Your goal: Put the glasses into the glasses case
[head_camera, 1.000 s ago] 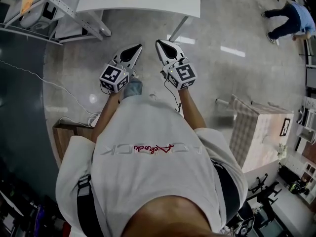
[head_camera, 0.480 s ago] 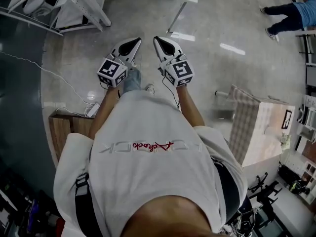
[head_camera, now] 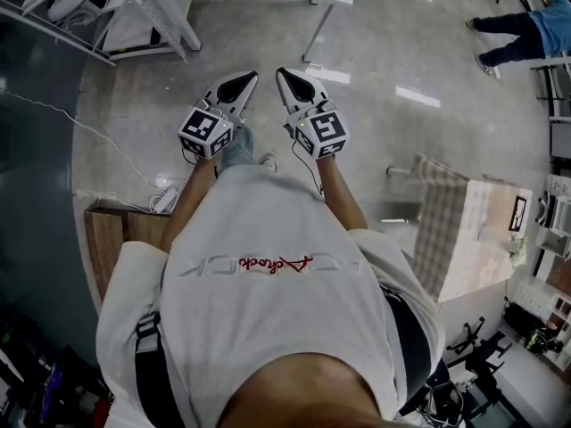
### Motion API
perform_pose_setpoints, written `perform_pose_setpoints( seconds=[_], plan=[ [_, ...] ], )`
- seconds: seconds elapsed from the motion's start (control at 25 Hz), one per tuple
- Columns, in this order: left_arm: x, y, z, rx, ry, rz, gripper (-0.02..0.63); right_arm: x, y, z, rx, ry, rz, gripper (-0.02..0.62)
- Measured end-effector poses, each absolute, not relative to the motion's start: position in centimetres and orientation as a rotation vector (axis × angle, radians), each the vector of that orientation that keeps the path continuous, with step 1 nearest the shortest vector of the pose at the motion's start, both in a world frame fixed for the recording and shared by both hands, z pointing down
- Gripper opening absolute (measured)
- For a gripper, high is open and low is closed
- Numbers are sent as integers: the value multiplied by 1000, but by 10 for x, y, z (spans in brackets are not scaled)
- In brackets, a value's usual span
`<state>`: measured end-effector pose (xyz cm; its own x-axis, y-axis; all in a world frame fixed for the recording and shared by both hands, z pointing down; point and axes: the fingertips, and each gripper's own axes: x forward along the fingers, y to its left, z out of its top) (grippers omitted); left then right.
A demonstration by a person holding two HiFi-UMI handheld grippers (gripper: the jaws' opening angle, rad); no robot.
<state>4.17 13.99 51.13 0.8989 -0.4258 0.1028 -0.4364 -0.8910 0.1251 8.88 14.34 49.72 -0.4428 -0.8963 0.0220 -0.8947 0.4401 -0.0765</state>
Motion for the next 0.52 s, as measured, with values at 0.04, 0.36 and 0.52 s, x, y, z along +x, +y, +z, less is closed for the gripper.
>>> perform_pose_setpoints(
  seconds=[0.04, 0.36, 0.52],
  plan=[
    [42, 141, 510, 2925, -666, 108, 9, 89, 144, 496, -1648, 2644, -115, 2],
    [45, 147, 503, 2943, -666, 103, 9, 92, 149, 490, -1650, 2639, -91, 2],
    [43, 147, 500, 2941, -668, 92, 9, 89, 148, 488, -1648, 2646, -88, 2]
  ],
)
